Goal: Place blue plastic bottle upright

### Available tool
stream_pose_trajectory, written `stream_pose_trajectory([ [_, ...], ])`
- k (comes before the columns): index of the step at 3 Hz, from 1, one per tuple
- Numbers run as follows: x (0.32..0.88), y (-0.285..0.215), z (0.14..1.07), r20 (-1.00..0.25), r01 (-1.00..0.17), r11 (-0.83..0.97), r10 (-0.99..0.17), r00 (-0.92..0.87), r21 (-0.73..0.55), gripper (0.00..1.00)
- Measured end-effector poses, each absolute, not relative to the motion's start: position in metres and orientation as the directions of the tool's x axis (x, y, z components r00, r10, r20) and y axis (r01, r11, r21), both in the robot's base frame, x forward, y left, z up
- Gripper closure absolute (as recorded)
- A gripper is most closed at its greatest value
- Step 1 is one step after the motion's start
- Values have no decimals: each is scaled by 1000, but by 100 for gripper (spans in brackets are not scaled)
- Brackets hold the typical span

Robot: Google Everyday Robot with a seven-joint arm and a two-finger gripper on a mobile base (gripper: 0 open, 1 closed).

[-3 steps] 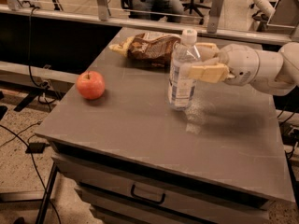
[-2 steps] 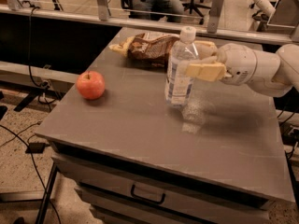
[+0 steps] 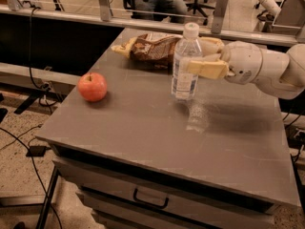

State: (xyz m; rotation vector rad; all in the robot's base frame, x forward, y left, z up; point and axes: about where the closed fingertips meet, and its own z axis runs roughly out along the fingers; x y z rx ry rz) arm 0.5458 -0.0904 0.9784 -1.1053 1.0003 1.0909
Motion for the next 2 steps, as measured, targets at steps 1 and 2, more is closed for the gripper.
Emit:
stream_pose_trajectory([
  [1,562,-96,973,-968,-964,171,116,223,-202,100],
  [2,577,-104,964,-966,-949,231,97,242,-214,90],
])
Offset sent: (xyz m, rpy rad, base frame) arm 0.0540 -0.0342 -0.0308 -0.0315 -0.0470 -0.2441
